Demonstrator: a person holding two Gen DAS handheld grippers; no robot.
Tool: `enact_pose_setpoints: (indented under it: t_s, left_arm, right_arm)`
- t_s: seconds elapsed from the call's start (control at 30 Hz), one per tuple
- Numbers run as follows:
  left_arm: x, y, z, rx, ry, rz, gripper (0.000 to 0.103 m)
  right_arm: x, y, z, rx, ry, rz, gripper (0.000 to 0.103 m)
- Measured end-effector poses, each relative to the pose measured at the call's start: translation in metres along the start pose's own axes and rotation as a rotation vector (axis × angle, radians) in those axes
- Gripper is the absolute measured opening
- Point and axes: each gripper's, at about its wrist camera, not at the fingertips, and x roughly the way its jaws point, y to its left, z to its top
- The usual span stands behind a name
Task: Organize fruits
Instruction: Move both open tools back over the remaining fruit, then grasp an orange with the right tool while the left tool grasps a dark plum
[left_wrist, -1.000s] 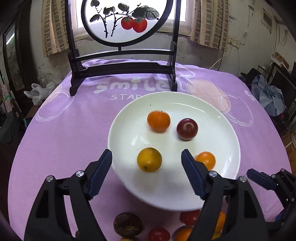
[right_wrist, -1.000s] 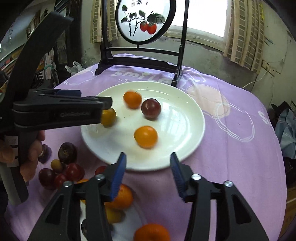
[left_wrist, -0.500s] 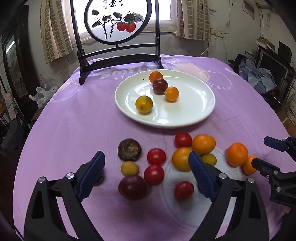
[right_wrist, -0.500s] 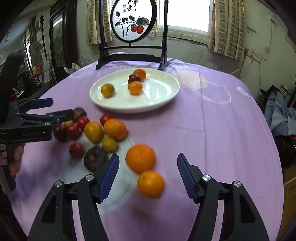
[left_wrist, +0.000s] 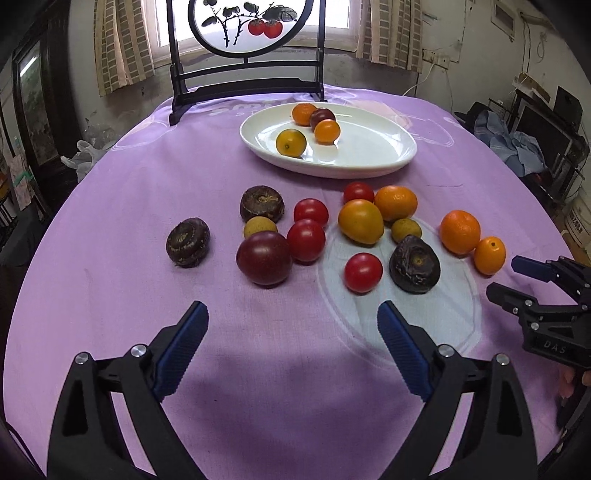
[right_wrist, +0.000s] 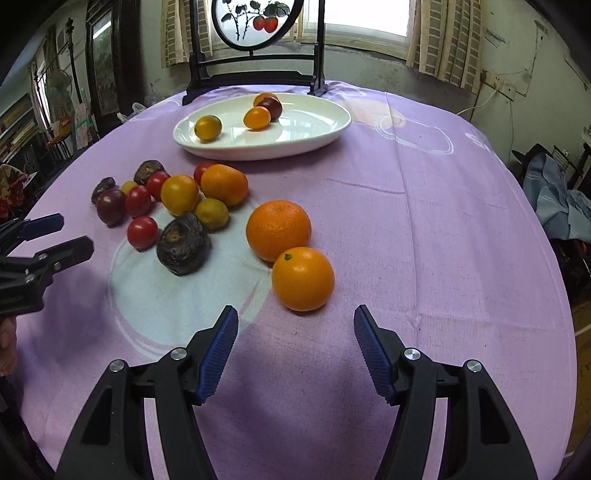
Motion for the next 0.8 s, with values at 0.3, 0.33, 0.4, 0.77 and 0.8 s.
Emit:
enact_pose_setpoints:
  t_s: [0.3,0.33,0.4,0.77,0.8]
  left_arm:
    - [0.011,0.018,0.003,-0.037,0.032,0.016,0.091]
    - [0.013,0.021,0.004,-0.044,0.036,0.022,0.091]
    - [0.018,0.026,0.007,-0.056,0.043,0.032,0.091]
    - [0.046,0.023,0.022,-0.051,0.096,0.063,0.072]
    - [0.049,0.021,0.024,-0.047,0.099,0.061,0.068]
  right_arm:
    - [0.022,0.000,0.014,0.004,0.008,-0.012,0.038]
    - [0.022,0.000,0.015,0.006,0.005,-0.011,0.038]
    - [0.019,-0.002,0.013,0.015,-0.010,0.006,0.038]
    - [0.003,-0.008,0.010,0.053,-0.079,0.156,0.038]
    - [0.002,-0.009,0.010,0.053,-0.081,0.160,0.038]
